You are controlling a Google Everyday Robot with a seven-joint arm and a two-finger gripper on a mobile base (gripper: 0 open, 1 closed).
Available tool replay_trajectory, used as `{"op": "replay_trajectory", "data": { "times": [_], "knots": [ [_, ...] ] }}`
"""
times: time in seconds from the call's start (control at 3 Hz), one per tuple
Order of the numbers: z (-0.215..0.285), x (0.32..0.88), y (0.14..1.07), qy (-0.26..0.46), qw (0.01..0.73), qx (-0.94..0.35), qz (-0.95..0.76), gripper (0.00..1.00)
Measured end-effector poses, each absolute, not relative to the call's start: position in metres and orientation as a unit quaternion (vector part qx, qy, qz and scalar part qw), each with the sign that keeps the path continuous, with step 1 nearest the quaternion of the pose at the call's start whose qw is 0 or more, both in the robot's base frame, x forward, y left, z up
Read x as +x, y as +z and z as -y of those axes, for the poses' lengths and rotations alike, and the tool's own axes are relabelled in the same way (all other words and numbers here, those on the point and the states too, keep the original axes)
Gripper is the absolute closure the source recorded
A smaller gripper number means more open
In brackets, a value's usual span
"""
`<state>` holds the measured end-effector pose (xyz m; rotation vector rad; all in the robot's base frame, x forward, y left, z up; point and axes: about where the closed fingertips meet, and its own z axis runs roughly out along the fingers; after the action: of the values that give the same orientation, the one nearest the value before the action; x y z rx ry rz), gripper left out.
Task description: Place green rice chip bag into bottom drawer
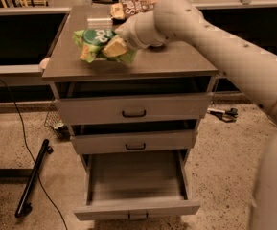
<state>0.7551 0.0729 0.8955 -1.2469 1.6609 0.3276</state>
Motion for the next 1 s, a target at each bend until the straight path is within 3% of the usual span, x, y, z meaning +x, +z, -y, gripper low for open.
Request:
{"op": "replay_trajectory", "data": {
  "times": [0.33,1.0],
  "knots": [
    [-0.0393,0.7204,0.9015,0.171,0.534,-0.497,-0.663,1.00],
    [-0.0466,0.7149,0.8989,0.180,0.528,-0.514,-0.652,1.00]
  ]
}}
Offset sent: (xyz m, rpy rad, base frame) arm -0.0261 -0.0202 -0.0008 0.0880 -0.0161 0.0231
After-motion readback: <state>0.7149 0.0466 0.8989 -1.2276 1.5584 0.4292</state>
